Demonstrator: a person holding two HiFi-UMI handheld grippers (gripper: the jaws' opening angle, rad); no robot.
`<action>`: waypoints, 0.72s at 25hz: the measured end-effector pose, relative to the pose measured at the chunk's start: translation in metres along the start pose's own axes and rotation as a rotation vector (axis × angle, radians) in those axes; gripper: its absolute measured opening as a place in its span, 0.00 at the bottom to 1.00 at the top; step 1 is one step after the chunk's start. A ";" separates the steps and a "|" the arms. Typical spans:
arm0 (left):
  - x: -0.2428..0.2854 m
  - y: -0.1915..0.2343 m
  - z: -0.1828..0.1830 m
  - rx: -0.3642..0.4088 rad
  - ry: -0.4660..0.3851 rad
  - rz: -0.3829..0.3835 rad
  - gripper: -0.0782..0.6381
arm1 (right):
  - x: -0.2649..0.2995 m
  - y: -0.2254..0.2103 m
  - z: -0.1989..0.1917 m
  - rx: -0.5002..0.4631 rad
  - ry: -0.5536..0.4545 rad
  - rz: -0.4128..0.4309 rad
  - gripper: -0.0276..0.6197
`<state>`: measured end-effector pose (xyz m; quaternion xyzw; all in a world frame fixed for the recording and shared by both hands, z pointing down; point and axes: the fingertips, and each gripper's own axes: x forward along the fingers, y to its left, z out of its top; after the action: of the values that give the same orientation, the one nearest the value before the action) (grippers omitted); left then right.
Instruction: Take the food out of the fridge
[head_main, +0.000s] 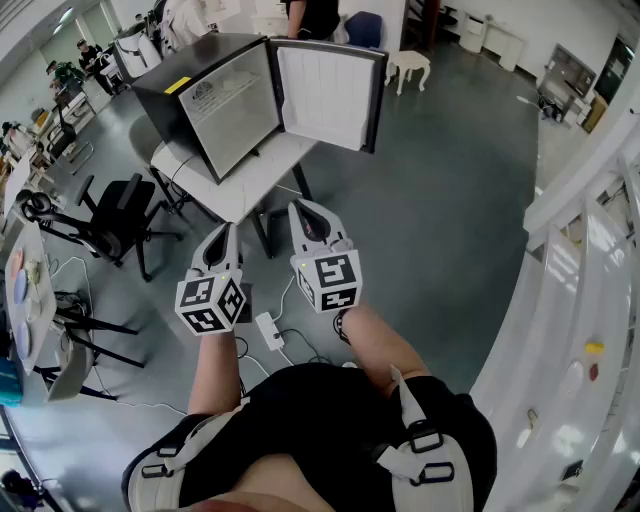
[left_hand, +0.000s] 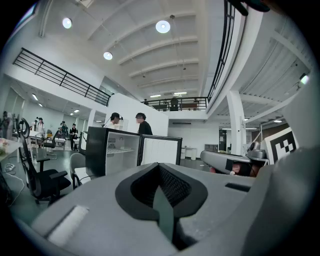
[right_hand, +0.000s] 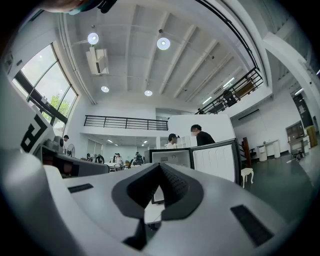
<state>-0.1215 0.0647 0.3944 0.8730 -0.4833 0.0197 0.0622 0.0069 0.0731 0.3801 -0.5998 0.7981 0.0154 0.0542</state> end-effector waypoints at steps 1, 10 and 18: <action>0.000 0.000 0.000 0.001 0.003 -0.003 0.11 | 0.000 0.001 -0.001 0.002 0.004 -0.001 0.05; 0.009 0.015 -0.002 -0.008 -0.005 -0.032 0.11 | 0.019 0.016 -0.006 0.008 0.000 0.006 0.05; 0.008 0.013 -0.023 -0.018 0.028 -0.138 0.11 | 0.009 0.030 -0.015 0.044 0.022 -0.057 0.05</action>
<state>-0.1276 0.0536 0.4191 0.9034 -0.4211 0.0234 0.0780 -0.0253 0.0720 0.3924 -0.6212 0.7813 -0.0104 0.0593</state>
